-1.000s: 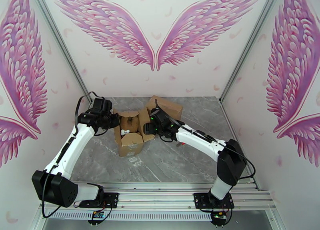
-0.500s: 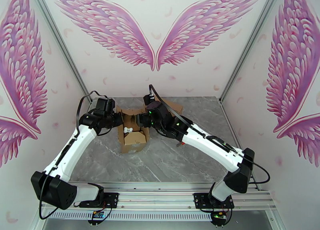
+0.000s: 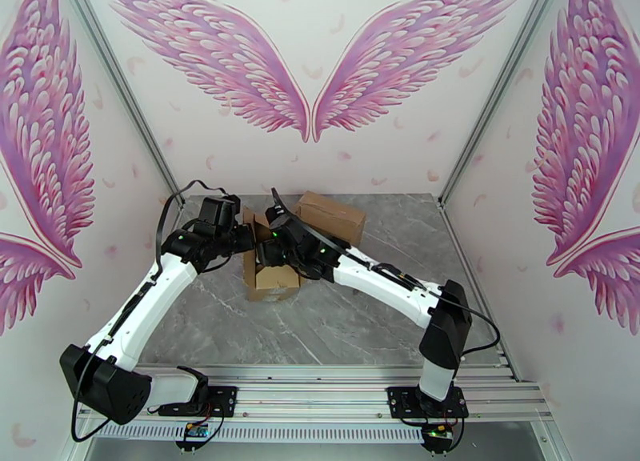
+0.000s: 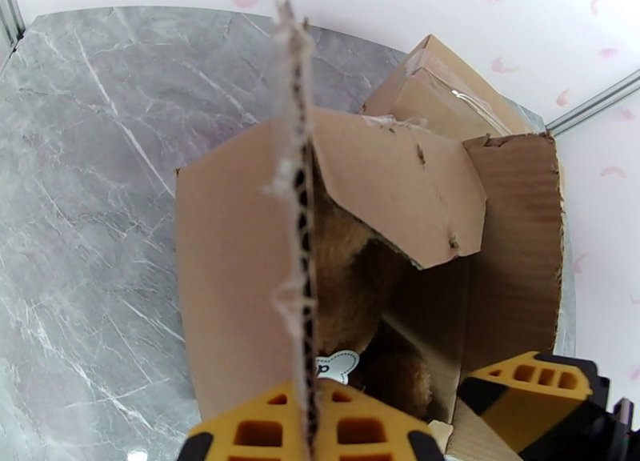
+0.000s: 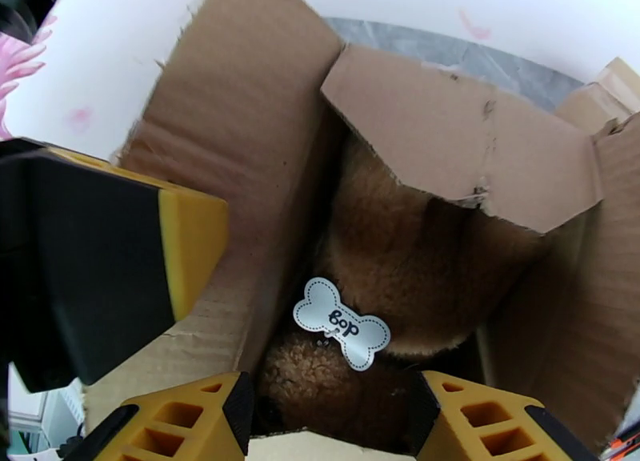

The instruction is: Unpack the express box

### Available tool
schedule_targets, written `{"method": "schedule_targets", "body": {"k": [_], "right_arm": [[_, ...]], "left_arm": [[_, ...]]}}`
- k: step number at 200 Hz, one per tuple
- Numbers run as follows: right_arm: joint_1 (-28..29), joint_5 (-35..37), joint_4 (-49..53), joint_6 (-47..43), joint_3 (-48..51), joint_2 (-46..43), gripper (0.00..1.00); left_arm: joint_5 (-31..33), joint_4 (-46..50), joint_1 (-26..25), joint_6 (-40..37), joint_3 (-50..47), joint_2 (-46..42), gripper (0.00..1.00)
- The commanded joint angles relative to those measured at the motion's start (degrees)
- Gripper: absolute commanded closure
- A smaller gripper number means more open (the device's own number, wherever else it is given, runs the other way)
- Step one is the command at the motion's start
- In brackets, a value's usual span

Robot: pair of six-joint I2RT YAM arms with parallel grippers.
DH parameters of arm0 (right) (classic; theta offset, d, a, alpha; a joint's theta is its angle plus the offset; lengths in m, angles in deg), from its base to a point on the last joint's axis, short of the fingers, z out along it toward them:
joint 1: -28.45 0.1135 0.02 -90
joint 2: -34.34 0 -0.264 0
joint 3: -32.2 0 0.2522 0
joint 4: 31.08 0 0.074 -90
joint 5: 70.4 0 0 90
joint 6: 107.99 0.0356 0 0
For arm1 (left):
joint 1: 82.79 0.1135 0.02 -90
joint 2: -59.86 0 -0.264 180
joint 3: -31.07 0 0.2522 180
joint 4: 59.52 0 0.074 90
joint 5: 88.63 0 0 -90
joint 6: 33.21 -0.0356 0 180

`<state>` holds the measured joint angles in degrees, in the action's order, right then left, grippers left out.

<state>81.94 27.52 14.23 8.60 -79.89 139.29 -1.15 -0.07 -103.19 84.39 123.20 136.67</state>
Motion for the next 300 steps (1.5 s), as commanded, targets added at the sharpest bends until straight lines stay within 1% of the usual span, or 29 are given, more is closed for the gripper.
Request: {"method": "schedule_targets", "body": {"k": [1, 33, 56, 75, 86, 105, 126, 143, 162, 196, 237, 257, 269, 275, 289, 300], "right_arm": [[-0.94, 0.58, 0.76, 1.17, -0.78, 2.42, 0.39], [-1.35, 3.98, -0.63, 1.86, 0.24, 4.87, 0.35], [-1.93, 4.41, -3.15, 2.94, 1.61, 6.76, 0.31], [-2.16, 6.34, -4.03, 3.73, 2.65, 7.64, 0.26], [-2.32, 7.41, -6.26, 3.89, 4.48, 7.54, 0.23], [-2.77, 7.80, -8.26, 3.78, 5.53, 8.69, 0.16], [-3.21, 8.01, -10.00, 3.63, 5.82, 10.58, 0.12], [-3.63, 7.11, -11.56, 3.95, 6.15, 12.24, 0.11], [-4.00, 6.79, -10.01, 4.35, 4.68, 14.00, 0.09], [-4.54, 8.89, -5.18, 6.64, 2.77, 15.55, 0.08], [-4.58, 10.82, -6.44, 7.58, 7.32, 10.59, 0.12], [-4.55, 11.65, -6.20, 8.26, 8.74, 8.36, 0.15], [-4.54, 11.78, -5.45, 8.55, 8.77, 7.69, 0.21], [-4.54, 11.84, -5.36, 8.69, 8.89, 7.50, 0.22], [-4.50, 11.74, -5.29, 8.74, 8.63, 7.83, 0.21], [-4.62, 10.57, -4.94, 8.34, 7.44, 9.25, 0.18]], "left_arm": [[-2.72, -4.40, -1.24, -1.09, 2.71, -1.35, 1.00], [-4.13, -5.29, -2.40, -1.58, 2.93, -0.32, 1.00], [-4.98, -5.34, -2.79, -1.84, 3.28, 0.91, 1.00], [-5.28, -5.30, -2.80, -2.26, 3.20, 1.68, 1.00], [-5.43, -5.43, -2.80, -2.52, 2.94, 2.25, 1.00], [-6.26, -5.70, -2.69, -2.98, 2.67, 3.49, 1.00], [-7.29, -5.44, -2.46, -4.07, 2.26, 5.20, 1.00], [-8.32, -5.31, -1.49, -4.48, 1.26, 5.87, 1.00], [-9.17, -5.34, -0.53, -4.56, 0.41, 5.91, 1.00], [-8.33, -4.30, 0.43, -5.27, 0.60, 5.98, 1.00], [-6.91, -2.92, 2.09, -5.18, 1.25, 6.07, 1.00], [-6.05, -2.13, 3.22, -4.75, 1.18, 6.15, 1.00], [-5.58, -1.71, 3.93, -4.32, 1.17, 6.23, 1.00], [-5.73, -1.58, 4.20, -4.17, 1.26, 6.18, 1.00], [-7.06, -2.13, 4.32, -4.08, 1.00, 6.22, 1.00], [-8.21, -2.85, 4.23, -3.75, 0.84, 6.40, 1.00]]}}
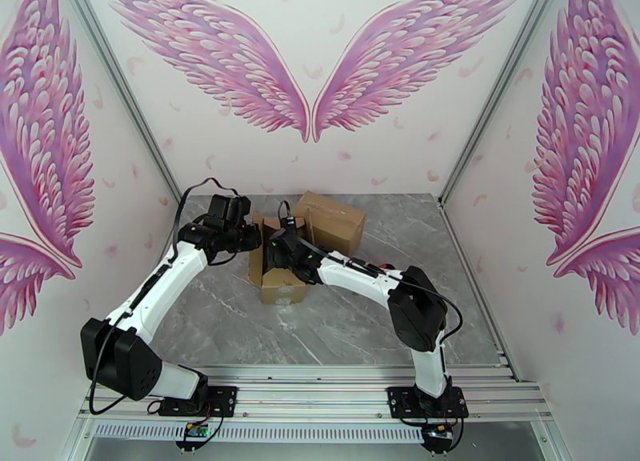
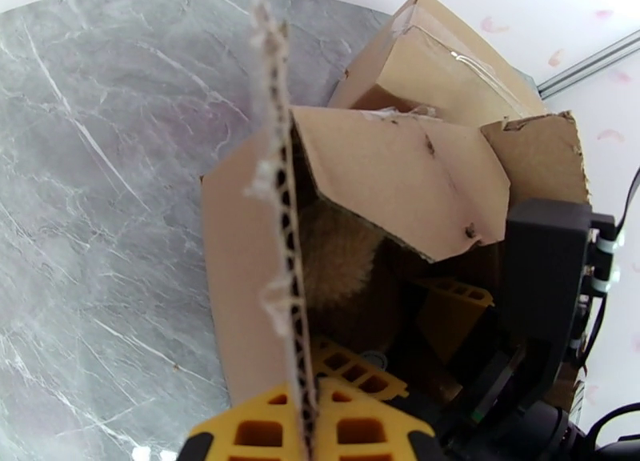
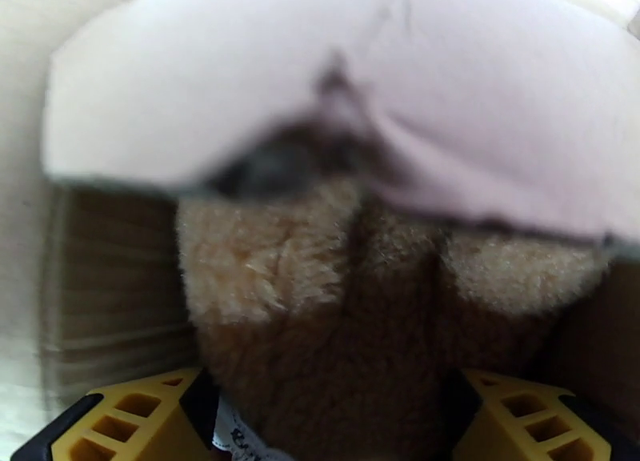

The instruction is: Unpack the express box

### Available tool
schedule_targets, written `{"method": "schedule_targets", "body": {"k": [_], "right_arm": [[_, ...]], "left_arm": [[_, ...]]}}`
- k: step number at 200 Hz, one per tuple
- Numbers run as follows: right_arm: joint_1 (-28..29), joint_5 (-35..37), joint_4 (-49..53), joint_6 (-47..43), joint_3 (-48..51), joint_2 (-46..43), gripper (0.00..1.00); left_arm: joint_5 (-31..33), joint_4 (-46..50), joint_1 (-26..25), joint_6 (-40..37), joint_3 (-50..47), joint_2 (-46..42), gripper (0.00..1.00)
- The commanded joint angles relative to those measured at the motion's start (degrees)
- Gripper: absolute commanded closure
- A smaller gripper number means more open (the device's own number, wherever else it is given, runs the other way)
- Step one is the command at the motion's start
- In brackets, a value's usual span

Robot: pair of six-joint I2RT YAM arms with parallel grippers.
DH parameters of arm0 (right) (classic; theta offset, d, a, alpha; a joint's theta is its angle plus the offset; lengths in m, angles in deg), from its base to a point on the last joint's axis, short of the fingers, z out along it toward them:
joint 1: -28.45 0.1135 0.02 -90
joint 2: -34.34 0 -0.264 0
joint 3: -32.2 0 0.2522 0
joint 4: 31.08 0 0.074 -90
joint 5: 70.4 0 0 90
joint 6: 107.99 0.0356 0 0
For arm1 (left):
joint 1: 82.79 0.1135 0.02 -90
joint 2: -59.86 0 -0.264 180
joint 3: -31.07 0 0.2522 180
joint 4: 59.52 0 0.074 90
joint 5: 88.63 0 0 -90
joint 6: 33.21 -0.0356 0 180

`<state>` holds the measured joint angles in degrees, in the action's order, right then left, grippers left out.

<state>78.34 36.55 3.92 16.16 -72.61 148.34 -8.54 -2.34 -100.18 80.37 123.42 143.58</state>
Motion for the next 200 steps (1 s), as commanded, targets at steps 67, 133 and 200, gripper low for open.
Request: {"method": "schedule_targets", "body": {"k": [67, 133, 200], "right_arm": [[-1.32, -0.90, 12.65, 1.56, -10.38, 10.22, 0.14], [-1.51, -0.30, 12.65, -1.97, -11.65, 11.38, 0.45], [-1.12, -8.54, 5.13, -7.67, -6.97, 2.04, 0.99]], "left_arm": [[-1.39, -0.09, -0.59, -0.50, 1.31, 1.44, 1.00], [-0.20, 0.00, -0.72, 0.02, 0.71, 0.81, 1.00], [2.12, 0.53, -0.28, 2.32, -0.78, -0.29, 1.00]]}}
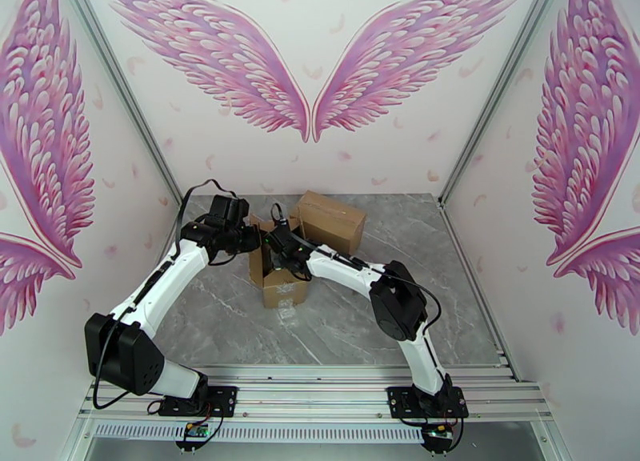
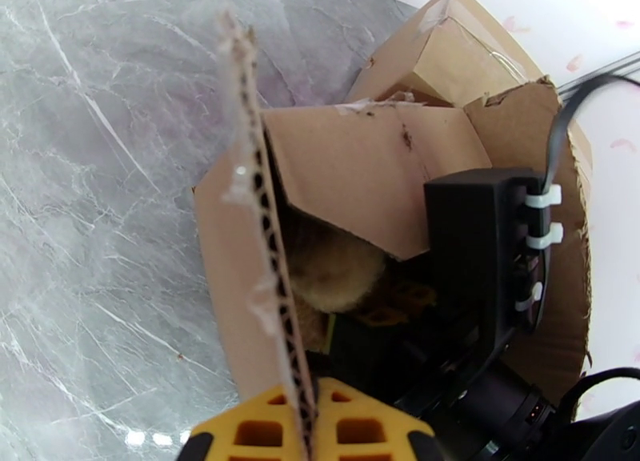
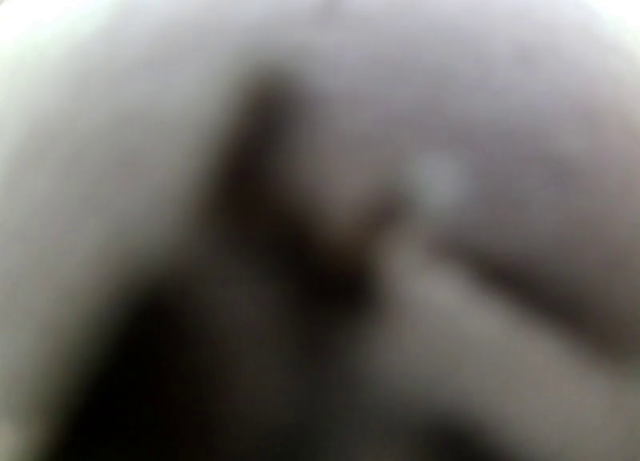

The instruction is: Unpack the express box

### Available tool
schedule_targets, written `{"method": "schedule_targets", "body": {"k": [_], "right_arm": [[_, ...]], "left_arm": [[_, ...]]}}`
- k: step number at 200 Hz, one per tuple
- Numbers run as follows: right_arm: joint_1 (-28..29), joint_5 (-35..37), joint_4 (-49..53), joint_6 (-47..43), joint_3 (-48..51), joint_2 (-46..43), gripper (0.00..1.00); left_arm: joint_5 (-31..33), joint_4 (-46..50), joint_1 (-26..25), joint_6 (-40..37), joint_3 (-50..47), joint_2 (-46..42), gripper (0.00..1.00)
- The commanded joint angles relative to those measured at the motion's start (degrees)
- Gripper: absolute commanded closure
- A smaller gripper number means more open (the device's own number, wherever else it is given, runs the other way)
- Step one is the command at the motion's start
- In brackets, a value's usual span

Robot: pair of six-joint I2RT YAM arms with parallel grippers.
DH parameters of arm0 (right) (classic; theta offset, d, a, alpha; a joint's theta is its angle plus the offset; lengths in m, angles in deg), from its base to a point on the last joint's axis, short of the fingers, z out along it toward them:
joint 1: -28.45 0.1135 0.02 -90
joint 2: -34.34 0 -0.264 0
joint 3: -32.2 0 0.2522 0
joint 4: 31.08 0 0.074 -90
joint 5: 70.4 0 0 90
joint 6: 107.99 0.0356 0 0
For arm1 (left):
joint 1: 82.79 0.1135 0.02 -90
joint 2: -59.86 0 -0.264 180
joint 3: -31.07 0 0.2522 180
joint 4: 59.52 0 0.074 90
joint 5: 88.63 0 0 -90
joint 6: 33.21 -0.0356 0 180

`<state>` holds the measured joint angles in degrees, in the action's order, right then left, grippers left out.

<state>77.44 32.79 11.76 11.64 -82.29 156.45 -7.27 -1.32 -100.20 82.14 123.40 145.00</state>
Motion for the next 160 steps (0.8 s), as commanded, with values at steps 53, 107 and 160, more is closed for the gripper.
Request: {"method": "schedule_targets", "body": {"k": [53, 107, 160], "right_arm": [[2.16, -11.22, -14.77, -6.27, 12.99, -20.13, 1.00], [3.22, -9.78, -21.57, -5.47, 19.90, -30.21, 1.00], [3.29, -9.13, -31.73, -5.20, 24.98, -36.86, 1.00]], "left_arm": [[2.16, 1.08, 1.06, 3.19, -1.95, -2.37, 1.00], [2.94, 1.20, 1.76, 5.05, -3.80, -4.22, 1.00], [3.16, 1.00, 2.03, 6.21, -4.21, -5.34, 1.00]]}}
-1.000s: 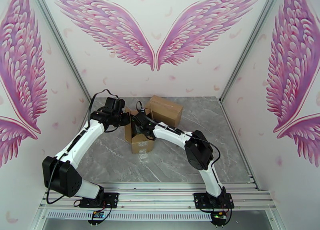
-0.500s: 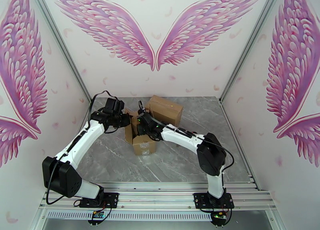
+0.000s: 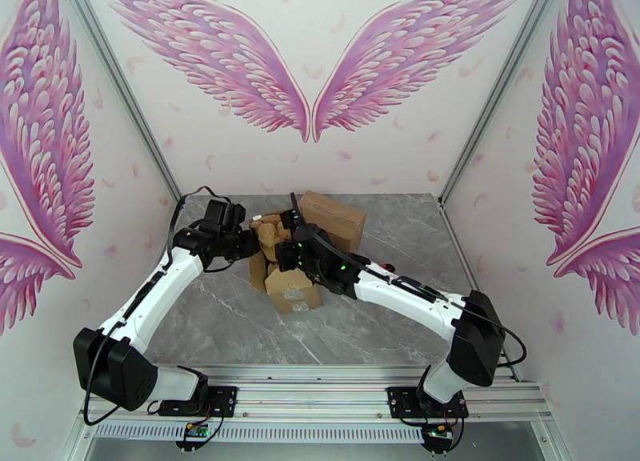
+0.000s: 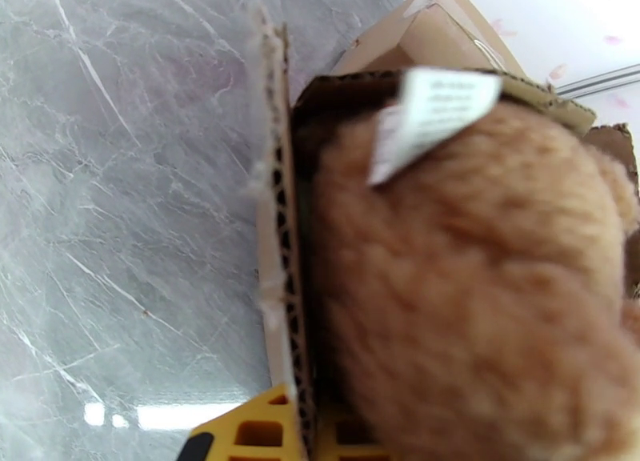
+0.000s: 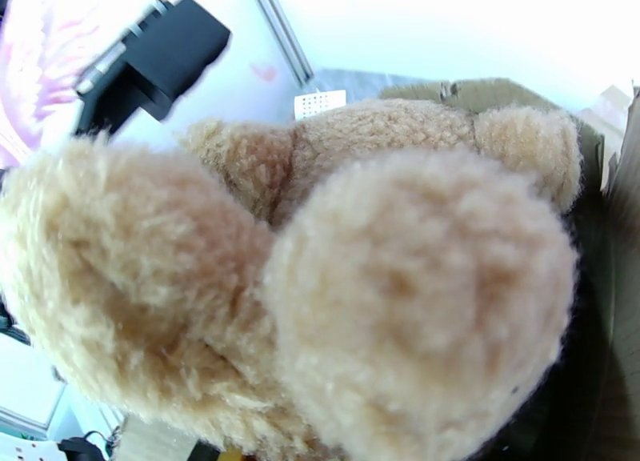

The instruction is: Unpack the express box

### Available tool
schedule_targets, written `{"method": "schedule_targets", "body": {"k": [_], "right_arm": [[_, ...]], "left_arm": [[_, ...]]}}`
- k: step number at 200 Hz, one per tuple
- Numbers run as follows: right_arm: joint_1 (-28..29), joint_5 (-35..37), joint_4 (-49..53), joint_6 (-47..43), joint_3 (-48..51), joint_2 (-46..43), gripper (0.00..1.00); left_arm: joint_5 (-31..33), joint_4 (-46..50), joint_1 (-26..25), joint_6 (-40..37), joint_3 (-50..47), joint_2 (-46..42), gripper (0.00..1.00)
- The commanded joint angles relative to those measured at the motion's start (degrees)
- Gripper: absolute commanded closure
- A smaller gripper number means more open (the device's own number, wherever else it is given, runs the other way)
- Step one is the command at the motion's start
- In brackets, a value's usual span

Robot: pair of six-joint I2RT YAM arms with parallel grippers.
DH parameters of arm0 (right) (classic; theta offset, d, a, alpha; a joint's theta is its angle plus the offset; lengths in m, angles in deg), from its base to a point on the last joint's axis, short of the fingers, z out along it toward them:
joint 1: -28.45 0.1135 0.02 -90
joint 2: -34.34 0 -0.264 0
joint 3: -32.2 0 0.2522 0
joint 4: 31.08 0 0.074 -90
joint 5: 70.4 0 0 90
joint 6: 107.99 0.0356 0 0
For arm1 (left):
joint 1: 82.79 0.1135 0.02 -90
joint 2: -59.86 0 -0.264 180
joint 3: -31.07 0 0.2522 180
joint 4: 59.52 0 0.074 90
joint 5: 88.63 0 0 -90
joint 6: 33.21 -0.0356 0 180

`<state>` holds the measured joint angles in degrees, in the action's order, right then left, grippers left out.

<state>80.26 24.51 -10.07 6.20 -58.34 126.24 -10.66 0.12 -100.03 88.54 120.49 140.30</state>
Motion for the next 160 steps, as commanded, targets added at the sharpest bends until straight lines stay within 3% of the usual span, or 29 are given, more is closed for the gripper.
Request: {"method": "schedule_targets", "body": {"k": [1, 71, 114, 129, 160], "right_arm": [[0.47, -0.84, -9.89, 0.25, 1.02, -6.65, 1.00], [0.43, -3.03, -22.80, 0.58, 1.09, -9.76, 1.00], [-0.61, -3.07, -19.49, -2.15, -3.71, -11.76, 1.00], [-1.52, -2.68, -18.01, -2.78, -4.64, -13.03, 1.00], [-5.49, 0.47, -8.45, -1.77, -7.79, -14.54, 1.00]], "left_arm": [[6.56, -0.45, 1.90, -0.19, -1.30, -0.68, 1.00], [7.11, -0.61, 2.24, -1.02, -1.38, -0.80, 1.00], [6.05, 3.36, 6.62, -7.34, 2.05, 1.03, 1.00], [3.25, 6.10, 8.92, -13.07, 5.05, 3.30, 1.00], [3.43, 16.04, 12.88, -22.70, 14.84, 8.73, 1.00]]}}
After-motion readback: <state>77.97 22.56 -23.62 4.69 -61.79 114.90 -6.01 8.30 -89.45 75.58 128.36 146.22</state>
